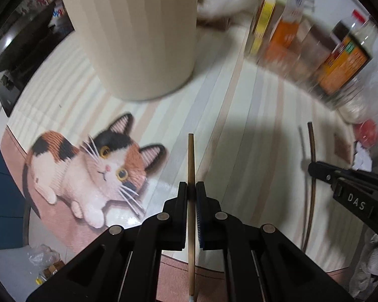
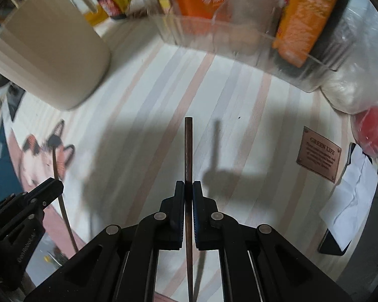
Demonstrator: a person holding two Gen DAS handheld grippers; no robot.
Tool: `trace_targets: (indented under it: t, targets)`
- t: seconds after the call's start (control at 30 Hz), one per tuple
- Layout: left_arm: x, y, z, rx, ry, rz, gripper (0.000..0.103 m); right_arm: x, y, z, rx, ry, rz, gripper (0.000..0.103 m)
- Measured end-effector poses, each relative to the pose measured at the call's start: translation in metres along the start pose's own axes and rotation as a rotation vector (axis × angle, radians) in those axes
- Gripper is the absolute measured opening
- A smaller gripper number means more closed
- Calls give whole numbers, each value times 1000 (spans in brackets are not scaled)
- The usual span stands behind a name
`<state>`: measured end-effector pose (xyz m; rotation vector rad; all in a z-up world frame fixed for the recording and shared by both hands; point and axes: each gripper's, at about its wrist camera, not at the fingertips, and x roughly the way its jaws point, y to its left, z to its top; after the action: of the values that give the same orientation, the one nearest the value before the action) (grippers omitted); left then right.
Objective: Organize utensils
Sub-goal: 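Lift both held chopsticks up over the beige holder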
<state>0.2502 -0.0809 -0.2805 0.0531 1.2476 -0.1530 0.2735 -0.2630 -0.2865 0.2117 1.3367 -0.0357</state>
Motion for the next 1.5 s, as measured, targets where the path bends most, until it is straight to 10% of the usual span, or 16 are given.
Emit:
trace_targets:
  t: [0.93,1.5]
  targets:
    - [-125,0,33,-14,-315,-38,3,-119,18,11,-33,-351,123,6]
    - [-222,9,105,-39,-534,-110,3,-218,54,83,-57,-559,225,6]
